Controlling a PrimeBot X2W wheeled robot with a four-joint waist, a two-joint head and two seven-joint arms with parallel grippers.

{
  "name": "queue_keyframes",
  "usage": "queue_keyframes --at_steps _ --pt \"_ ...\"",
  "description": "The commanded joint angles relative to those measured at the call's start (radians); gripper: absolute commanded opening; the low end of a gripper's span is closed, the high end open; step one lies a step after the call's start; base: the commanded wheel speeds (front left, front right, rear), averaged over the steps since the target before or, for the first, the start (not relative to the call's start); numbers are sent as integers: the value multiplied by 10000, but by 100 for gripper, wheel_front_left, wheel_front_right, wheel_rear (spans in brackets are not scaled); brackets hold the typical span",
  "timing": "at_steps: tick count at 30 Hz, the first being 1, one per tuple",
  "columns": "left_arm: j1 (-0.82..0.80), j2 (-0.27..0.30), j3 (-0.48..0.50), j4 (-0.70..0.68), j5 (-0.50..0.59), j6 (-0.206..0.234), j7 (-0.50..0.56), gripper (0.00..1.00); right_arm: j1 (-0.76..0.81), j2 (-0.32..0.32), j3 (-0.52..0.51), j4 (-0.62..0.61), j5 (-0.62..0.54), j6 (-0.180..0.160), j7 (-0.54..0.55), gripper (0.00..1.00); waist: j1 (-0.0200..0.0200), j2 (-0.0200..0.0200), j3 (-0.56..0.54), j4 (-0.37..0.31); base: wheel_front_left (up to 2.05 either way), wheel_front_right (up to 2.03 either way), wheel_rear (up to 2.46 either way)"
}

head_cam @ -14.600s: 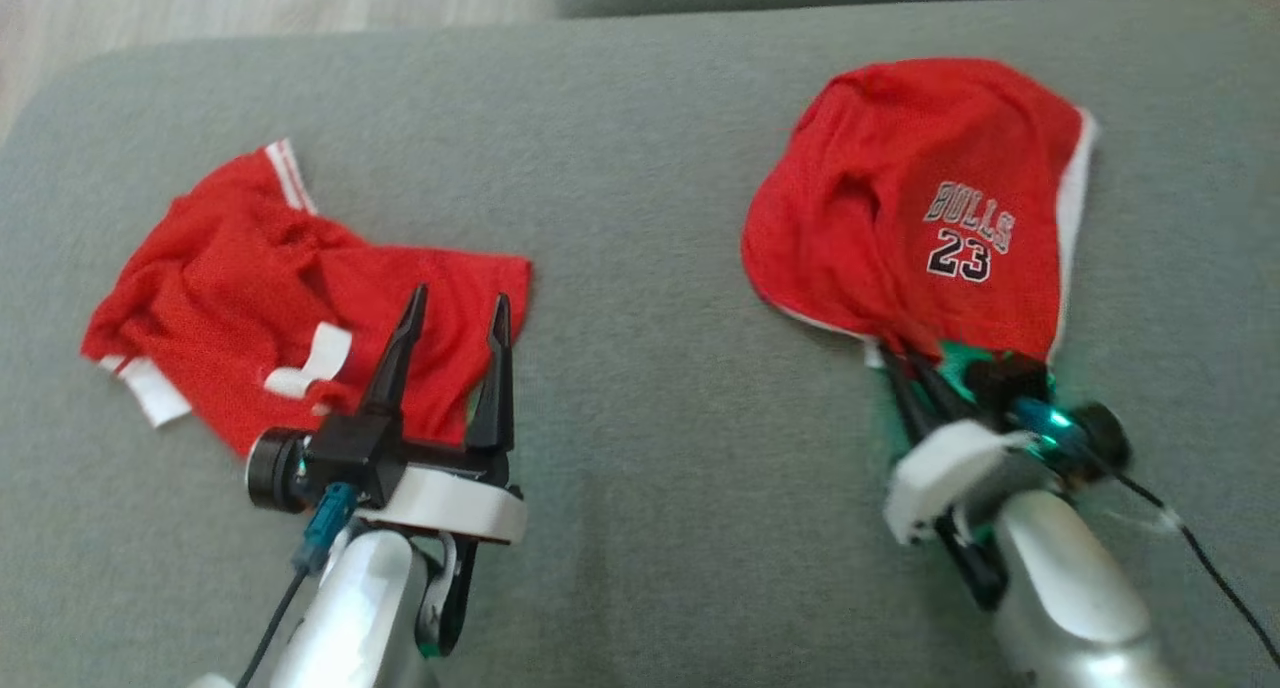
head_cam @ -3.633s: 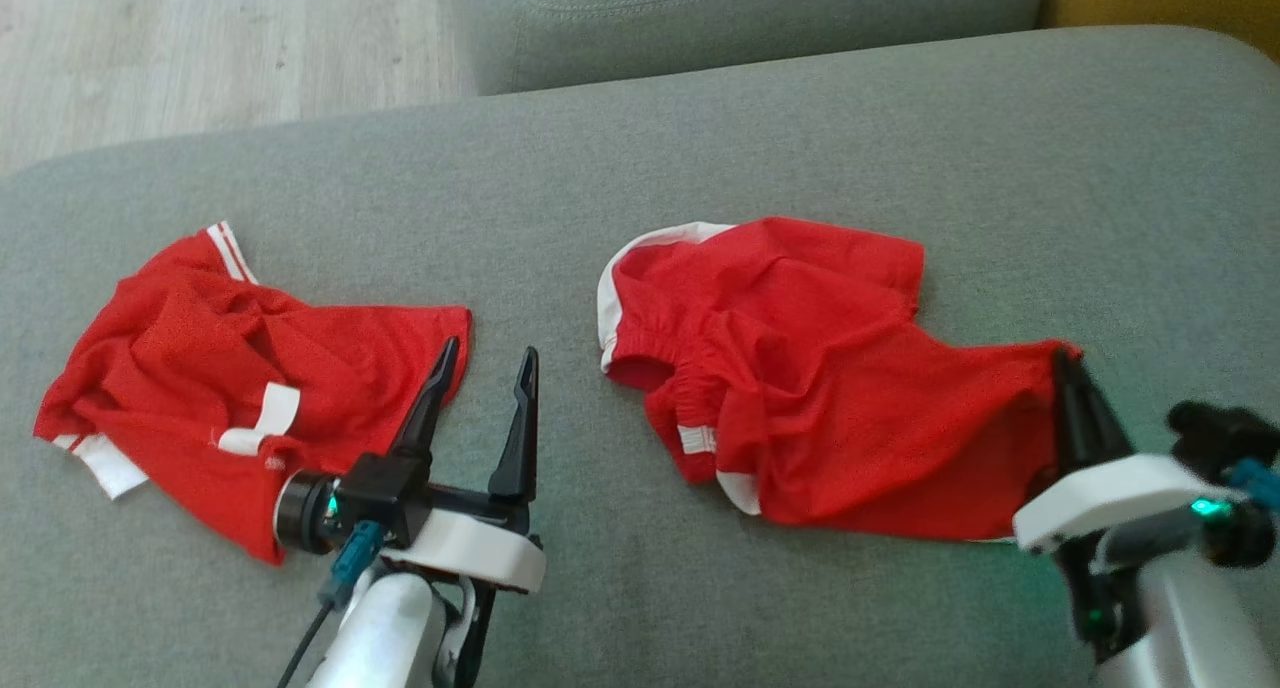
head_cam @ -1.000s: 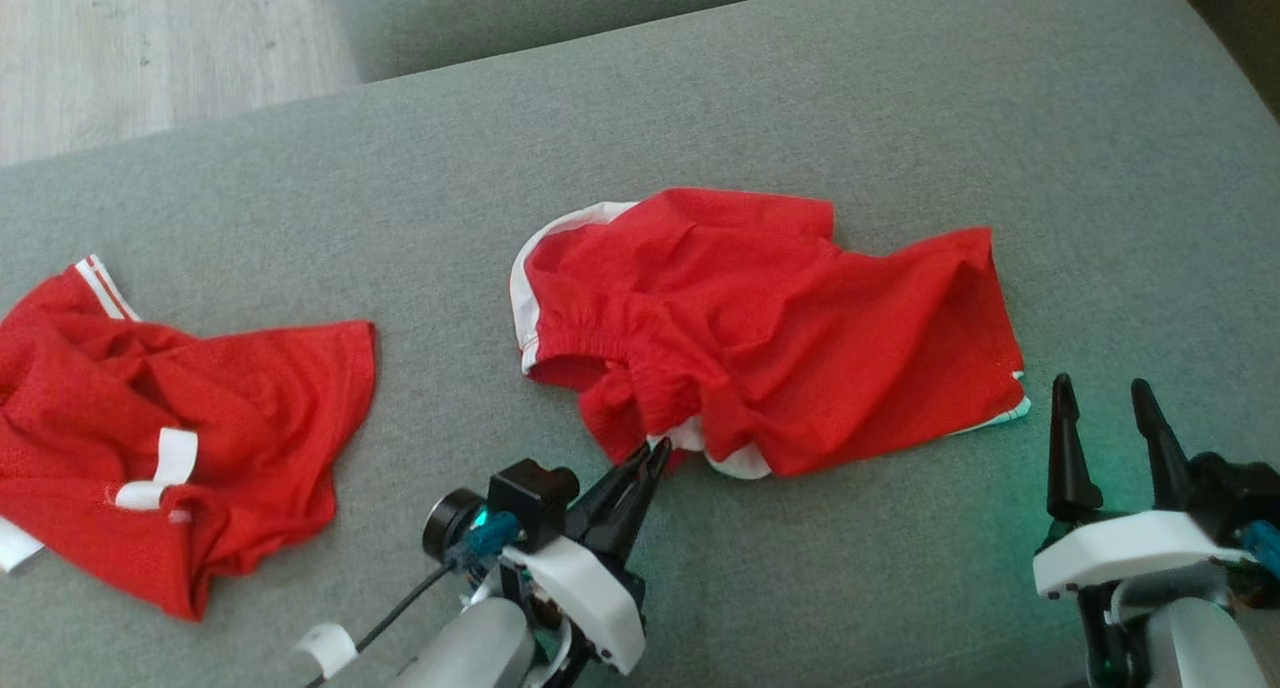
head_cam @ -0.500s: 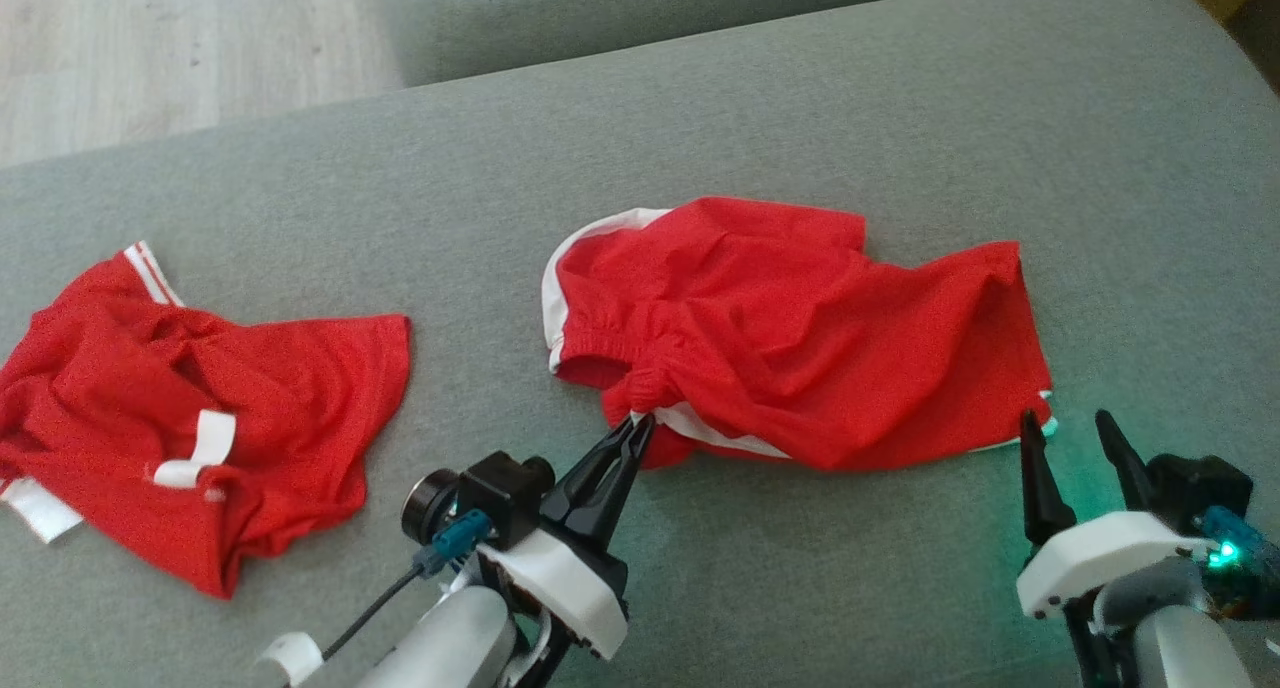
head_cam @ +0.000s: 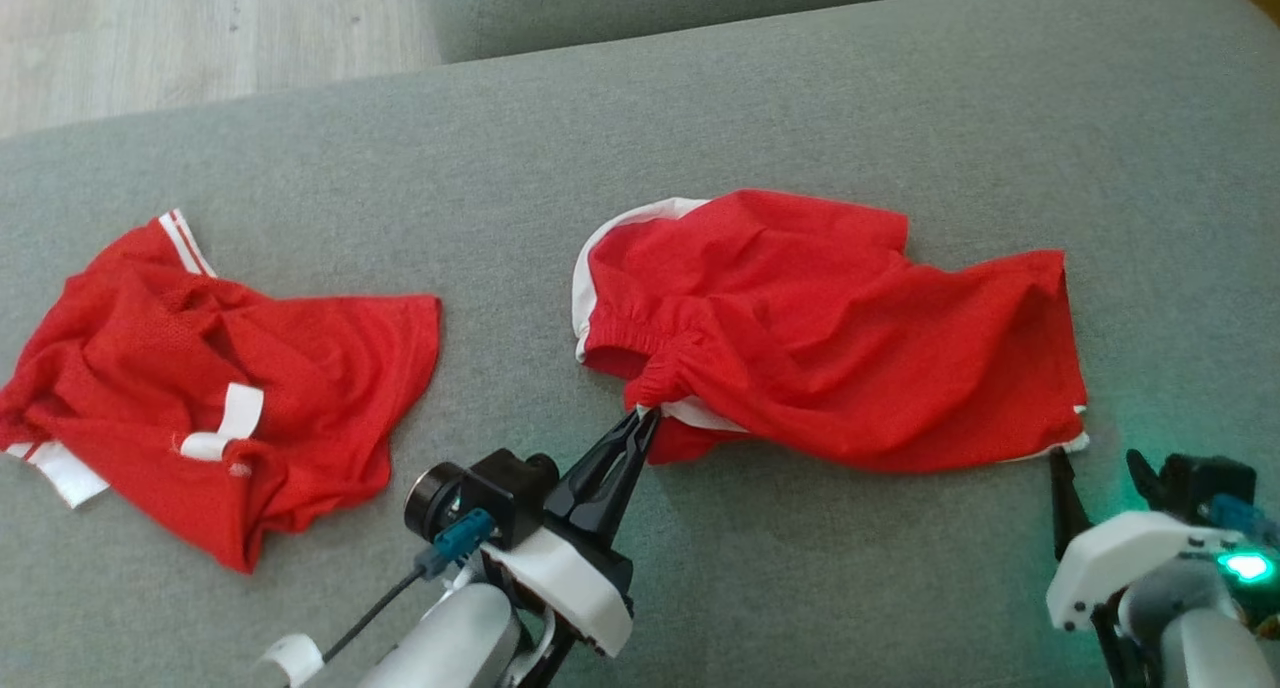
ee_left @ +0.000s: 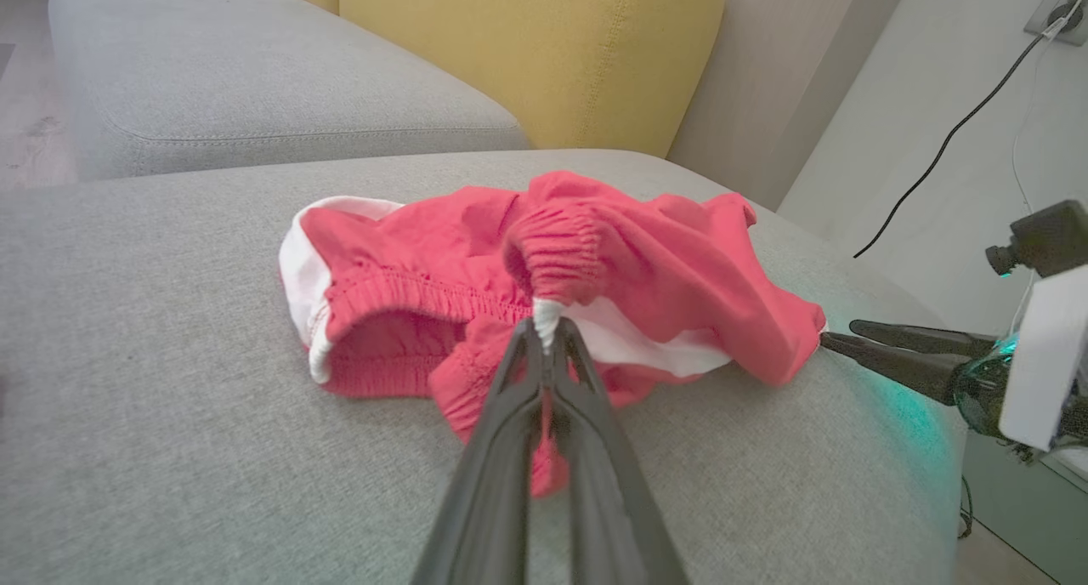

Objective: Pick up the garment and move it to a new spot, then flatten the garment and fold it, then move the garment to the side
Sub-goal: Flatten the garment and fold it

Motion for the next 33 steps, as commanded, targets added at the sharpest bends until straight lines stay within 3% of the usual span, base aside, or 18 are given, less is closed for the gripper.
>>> queue_keyframes --at_steps 1,24,25,26,27,28,29,33 --pt "-347 152 257 -363 80 53 -99 0 -520 -70 173 -197 -119 -7 90 100 0 0 36 25 0 0 0" --pt "-476 321 102 -501 -38 150 55 0 -1089 -70 707 294 -706 -7 -168 100 0 0 276 66 0 0 0" --pt "-483 324 94 -501 -44 150 57 0 -1099 -70 729 300 -733 -7 -163 95 0 0 277 68 0 0 0" --pt "-490 324 85 -500 -51 150 59 0 -1110 -70 744 305 -755 -7 -156 84 0 0 279 73 0 0 0" --pt "-496 324 76 -498 -58 150 60 0 -1119 -70 766 311 -777 -7 -149 63 0 0 278 80 0 0 0" --pt "-501 324 68 -495 -66 151 61 0 -1124 -70 786 321 -798 -7 -134 36 0 0 276 87 0 0 0" --pt "-506 323 59 -490 -73 153 63 0 -1129 -70 810 332 -836 -7 -114 0 0 0 274 96 0 0 0" --pt "-510 339 36 -449 -114 157 67 0 -1130 -70 816 357 -932 -7 -92 0 0 0 248 117 0 0 0"
